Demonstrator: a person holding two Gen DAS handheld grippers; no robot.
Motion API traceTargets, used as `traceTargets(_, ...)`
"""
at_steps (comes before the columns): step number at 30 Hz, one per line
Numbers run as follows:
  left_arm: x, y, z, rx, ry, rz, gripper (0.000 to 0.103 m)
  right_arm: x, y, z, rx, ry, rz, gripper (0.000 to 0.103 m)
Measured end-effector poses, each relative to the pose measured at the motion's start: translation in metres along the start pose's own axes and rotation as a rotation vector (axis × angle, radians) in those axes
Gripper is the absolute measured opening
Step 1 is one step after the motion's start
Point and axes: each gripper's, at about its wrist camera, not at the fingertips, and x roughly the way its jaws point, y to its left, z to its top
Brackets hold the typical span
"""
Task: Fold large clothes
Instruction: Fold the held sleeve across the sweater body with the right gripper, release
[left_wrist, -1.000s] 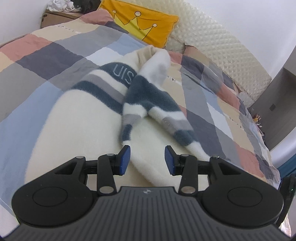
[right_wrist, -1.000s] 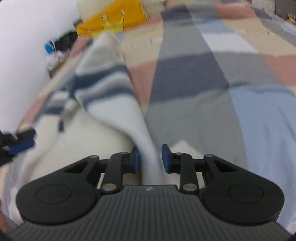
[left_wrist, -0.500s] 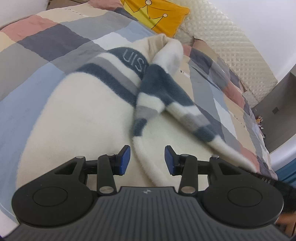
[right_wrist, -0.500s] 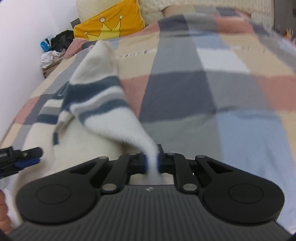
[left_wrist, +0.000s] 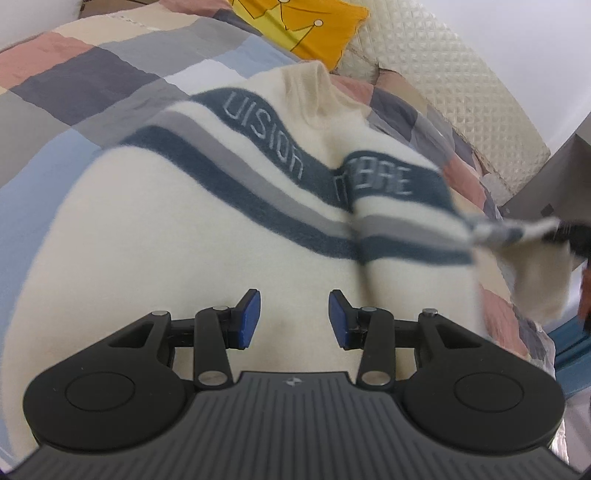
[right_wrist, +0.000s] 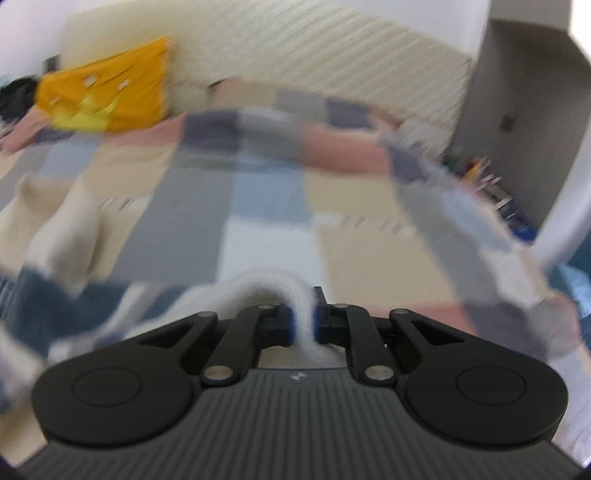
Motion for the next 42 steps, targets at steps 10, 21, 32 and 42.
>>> traceTargets(10,0.018,0.006,0.007,0.032,-0.001,0.035,0.046,0.069,-0.013,0.081,-0.224,-0.125,-0.215,0.012)
traceTargets(21,0.035,0.003,0.006,0.063,0.025,0.036,0.046,0.13,-0.038,-0.055,-0.149,-0.019,-0.164,0.012)
traceTargets(32,0.023,0.009,0.007,0.019,0.012,0.021,0.046,0.075,-0.011,-0.138,-0.203,-0.067,0.124,0.013)
traceTargets(42,0.029,0.003,0.003,0.045,0.057,-0.022,0.046,0.052,-0.007,-0.159,-0.095,0.001,0.271,0.028)
